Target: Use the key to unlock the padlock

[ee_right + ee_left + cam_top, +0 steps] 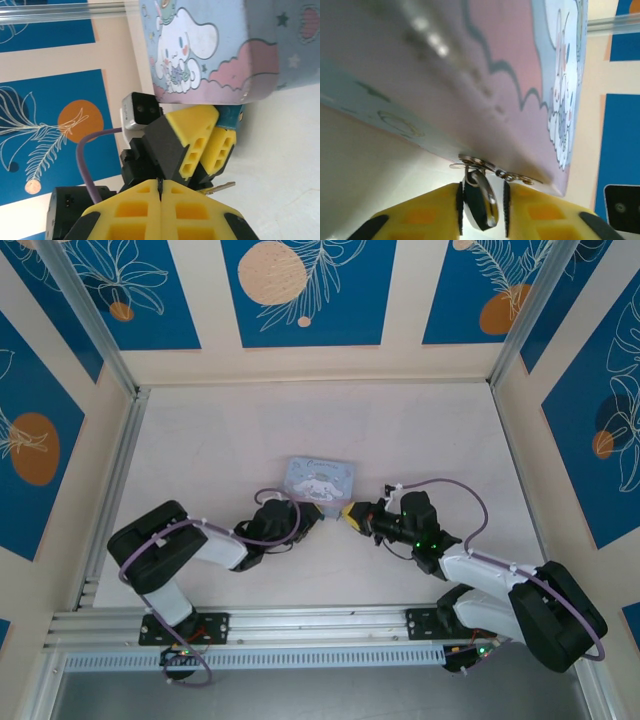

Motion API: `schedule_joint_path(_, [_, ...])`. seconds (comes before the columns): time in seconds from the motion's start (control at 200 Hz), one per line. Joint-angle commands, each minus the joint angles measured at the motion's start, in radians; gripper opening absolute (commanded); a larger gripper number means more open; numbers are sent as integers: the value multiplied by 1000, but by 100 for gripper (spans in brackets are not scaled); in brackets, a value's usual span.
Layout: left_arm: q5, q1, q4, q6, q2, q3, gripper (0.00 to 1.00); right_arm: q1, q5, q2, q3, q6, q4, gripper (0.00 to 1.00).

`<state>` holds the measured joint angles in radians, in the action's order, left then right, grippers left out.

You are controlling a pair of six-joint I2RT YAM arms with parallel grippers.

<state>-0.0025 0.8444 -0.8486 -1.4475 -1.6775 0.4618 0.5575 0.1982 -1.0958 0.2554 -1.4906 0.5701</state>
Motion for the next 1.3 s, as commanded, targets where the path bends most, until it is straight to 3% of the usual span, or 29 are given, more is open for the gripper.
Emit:
schedule_joint_path(0.0, [16,-10,-27,26,-7,13,40,-2,-34,12,31,21,-54,0])
schedule_joint_path(0.185, [24,-10,32,10,102,-52,63,7,-83,24,66,25,-111,0])
schedule_joint_path(0.43, [26,-10,263,3,383,-55,71,23,-160,-23,128,12,-134,0])
schedule_joint_path(0.585, [54,-9,270,-37,422,-12,64,39,-179,-94,188,-7,-103,0])
schedule_joint_path(0.97, [55,3,87,-133,299,8,40,90,-207,-198,264,-46,-54,0])
schedule_joint_path(1.295, [35,3,21,-153,250,31,31,109,-212,-221,268,-59,-31,0])
